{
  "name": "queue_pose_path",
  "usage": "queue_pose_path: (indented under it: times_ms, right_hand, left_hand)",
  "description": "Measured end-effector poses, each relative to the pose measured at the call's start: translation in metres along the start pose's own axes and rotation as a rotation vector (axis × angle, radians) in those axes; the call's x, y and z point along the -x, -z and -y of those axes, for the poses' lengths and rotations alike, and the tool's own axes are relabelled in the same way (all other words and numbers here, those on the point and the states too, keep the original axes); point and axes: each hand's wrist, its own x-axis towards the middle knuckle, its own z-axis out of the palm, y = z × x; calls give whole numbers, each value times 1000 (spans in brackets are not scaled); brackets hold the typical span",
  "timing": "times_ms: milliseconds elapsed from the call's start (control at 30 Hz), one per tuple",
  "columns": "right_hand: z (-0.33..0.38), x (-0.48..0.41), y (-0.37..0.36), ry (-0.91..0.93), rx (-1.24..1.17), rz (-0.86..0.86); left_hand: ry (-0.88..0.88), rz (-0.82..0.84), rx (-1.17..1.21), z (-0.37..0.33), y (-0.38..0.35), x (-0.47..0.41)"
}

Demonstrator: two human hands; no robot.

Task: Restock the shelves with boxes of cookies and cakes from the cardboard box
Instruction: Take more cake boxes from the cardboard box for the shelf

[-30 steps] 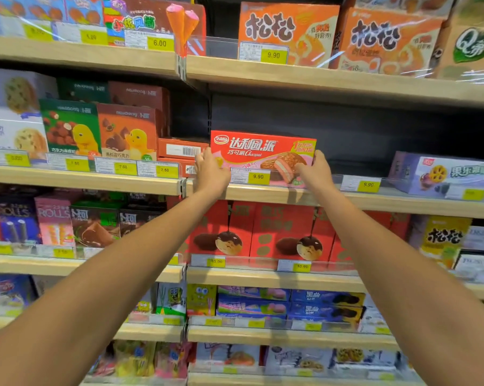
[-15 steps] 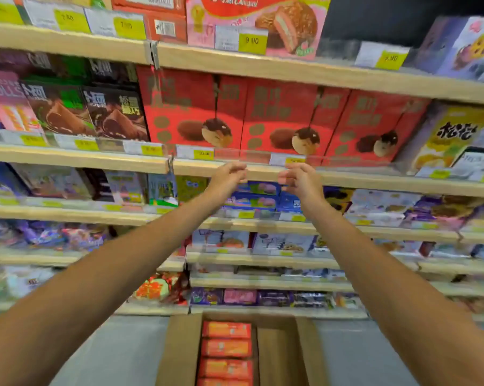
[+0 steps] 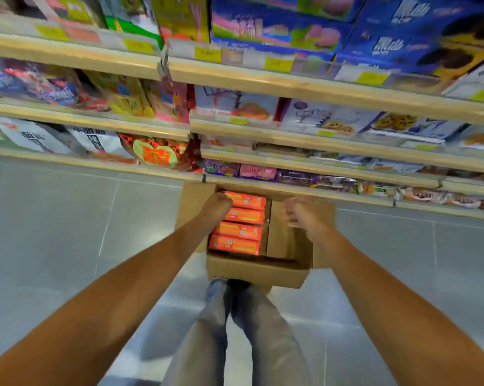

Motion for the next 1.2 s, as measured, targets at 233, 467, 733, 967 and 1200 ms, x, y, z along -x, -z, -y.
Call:
queue_pose_path:
  times_ms: [233,467,733,967,1200]
  right_hand:
    - [-112,-102,-62,-270,-22,68]
    - [-237,-227,-119,-318,68,65]
    - [-320,-320,-161,-280,103,-30]
    - [-353,-369,-176,-331,129,-79]
    - [-352,-370,-156,-432,26,-63]
  left_hand:
    - [161,-20,9,123,-49,-74]
    - [233,-51,-11,250,-107,-194]
    - [419,-177,-135,324,-141,-283]
    - [496,-208,-84,353,-150,-329]
    - [492,-159,-191,350,-156,-331]
